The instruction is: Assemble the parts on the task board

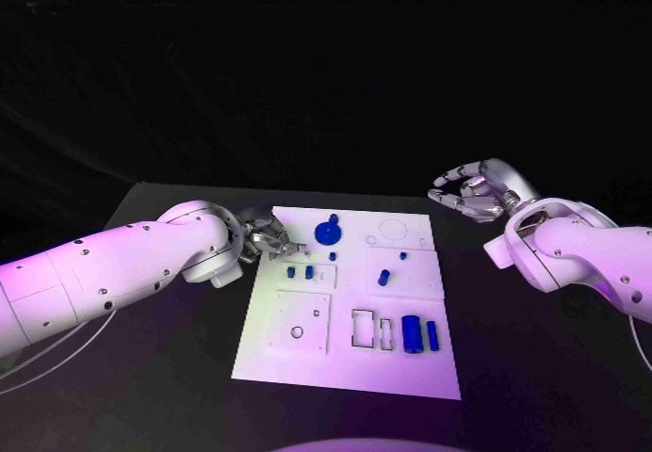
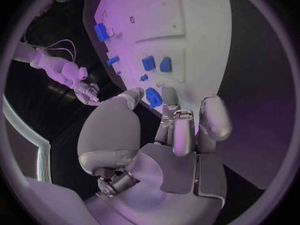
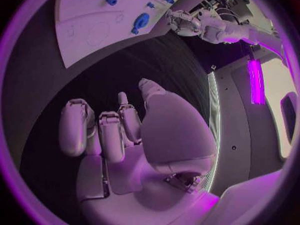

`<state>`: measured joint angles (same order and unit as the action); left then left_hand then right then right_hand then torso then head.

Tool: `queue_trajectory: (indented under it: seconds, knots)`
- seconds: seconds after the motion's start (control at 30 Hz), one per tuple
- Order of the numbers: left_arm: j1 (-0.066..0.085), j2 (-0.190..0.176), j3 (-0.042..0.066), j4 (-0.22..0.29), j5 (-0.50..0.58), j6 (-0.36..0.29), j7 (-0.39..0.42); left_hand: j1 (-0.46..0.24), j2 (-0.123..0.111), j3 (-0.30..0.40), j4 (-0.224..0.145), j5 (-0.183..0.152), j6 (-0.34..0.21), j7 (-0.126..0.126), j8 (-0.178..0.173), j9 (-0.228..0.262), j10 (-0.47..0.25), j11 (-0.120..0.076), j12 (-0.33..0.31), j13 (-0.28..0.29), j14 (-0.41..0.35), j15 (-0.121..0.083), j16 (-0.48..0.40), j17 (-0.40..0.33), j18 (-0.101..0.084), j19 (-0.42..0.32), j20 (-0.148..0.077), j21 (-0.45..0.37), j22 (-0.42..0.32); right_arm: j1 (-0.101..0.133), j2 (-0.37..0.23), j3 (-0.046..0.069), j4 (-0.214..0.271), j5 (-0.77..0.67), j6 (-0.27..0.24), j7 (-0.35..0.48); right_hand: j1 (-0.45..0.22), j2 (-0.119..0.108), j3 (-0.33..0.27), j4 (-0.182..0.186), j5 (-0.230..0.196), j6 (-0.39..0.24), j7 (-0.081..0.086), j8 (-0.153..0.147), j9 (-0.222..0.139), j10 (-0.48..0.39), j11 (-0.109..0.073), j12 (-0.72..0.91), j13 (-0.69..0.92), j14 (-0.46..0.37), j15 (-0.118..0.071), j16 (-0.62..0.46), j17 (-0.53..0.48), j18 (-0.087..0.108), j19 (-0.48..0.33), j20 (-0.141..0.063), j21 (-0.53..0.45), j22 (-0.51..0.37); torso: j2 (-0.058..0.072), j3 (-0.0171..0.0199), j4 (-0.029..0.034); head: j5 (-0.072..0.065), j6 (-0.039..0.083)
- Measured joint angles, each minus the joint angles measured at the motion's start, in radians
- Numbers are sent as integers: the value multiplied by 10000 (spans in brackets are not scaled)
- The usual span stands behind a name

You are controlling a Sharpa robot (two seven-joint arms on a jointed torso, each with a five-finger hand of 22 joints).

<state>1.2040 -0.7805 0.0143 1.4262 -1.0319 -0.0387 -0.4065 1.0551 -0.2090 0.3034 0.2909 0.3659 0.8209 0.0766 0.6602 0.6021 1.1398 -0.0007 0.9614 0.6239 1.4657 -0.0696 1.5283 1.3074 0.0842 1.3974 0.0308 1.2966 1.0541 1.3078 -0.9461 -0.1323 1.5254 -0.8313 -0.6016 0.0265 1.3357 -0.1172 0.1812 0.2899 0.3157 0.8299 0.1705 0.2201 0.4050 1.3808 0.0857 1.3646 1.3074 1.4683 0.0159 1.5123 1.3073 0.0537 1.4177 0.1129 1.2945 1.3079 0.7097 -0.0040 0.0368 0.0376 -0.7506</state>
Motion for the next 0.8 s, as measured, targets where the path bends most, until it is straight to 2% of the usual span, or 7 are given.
queue_trajectory:
  seconds: [0.1, 0.17, 0.23, 0.3, 0.37, 0.5, 0.8]
  knots:
    - [0, 1, 0, -8, 270, -493, 516, 1109, -98, 134, -68, 0, -623, 346, -424, -283, -828, 316, -624, -509, 2, 306, -477, 0, 339, -622, 188, -871, -1329, -1, -1, 0, 0, 6, 0, 1, 0, 0, 0, 0, 0, 0, 0, 0, 0, 0, 0, 0, 0, 0, 0, 0, 0, 0, 0, 0, 0, 0, 3, 0, 6, -11, 10]
    - [1, 18, -20, -21, 371, -822, 991, 1960, -133, 476, -177, 18, -849, 574, -667, -507, -1533, 607, -1177, -863, -427, 550, -1356, -927, 641, -1635, 380, -2243, -3241, -1, -1, 0, 3, 9, 0, 4, -2, -3, 0, 0, 0, 0, 0, 0, 0, 0, 0, 0, 0, 0, 0, 0, 0, 0, 0, 0, 0, -1, 4, 0, 10, -18, 13]
    - [-1, 45, -54, -31, 387, -1095, 1462, 2249, -156, 599, -261, 18, -920, 644, -742, -594, -1742, 670, -1359, -993, -659, 613, -1670, -1351, 707, -1987, 439, -2737, -3907, -1, 0, 0, 4, 12, 0, 7, -31, -32, 0, 0, 0, 0, 0, 0, 0, 0, 0, 0, 0, 0, 0, 0, 0, 0, 0, 0, 0, -1, 5, 0, 12, -25, 17]
    - [-11, 92, -80, -31, 352, -1371, 2019, 3197, -364, 1115, -526, 18, -1062, 786, -1064, -991, -2335, 832, -2076, -1602, -2049, 786, -2996, -3345, 870, -2712, 638, -3768, -4932, -1, 2, 0, 5, 17, 0, 14, -40, -40, 0, 0, 0, 0, 0, 0, -3, -22, -18, -53, 0, 0, 0, -12, 0, 0, -24, 18, -67, -1, 10, -2, 12, -31, 28]
    - [-44, 139, -100, -14, 224, -1586, 2487, 3632, -489, 1371, -705, 18, -1079, 803, -1246, -1253, -2592, 921, -2514, -2009, -2725, 857, -3626, -4263, 870, -2938, 732, -4149, -5222, -1, 4, 0, 5, 24, 0, 22, -41, -39, 3, -4, 0, 0, 0, 40, -10, -124, -16, -134, 0, 0, 0, -78, 0, -1, -111, 3, -191, -2, 12, -6, 9, -49, 35]
    - [-203, 292, -145, 58, -385, -1935, 3339, 3772, -639, 1453, -786, 18, -1237, 893, -1555, -1600, -2895, 974, -3104, -2541, -3188, 877, -4113, -5131, 869, -2970, 764, -4291, -5351, -1, 15, 0, 5, 38, 2, 55, -81, 1, 66, -46, 58, 0, 0, 40, -9, -432, -30, -501, -242, 0, 0, -234, 0, 163, -323, -1, -534, -2, 19, -12, 4, -83, 43]
    - [-377, 841, -190, -126, -2415, -2182, 4085, 3792, -729, 1186, -1052, -24, -1007, 786, -1956, -2228, -3049, 1017, -3975, -3486, -2440, 932, -3435, -4898, 869, -2589, 785, -4162, -5289, -10, 50, -5, 6, 87, 5, 141, -81, 1, 111, -57, 57, 0, 0, 78, -9, -474, -44, -573, -360, -36, -36, -293, 8, 163, -323, 0, -669, -3, 21, -15, 6, -106, 49]
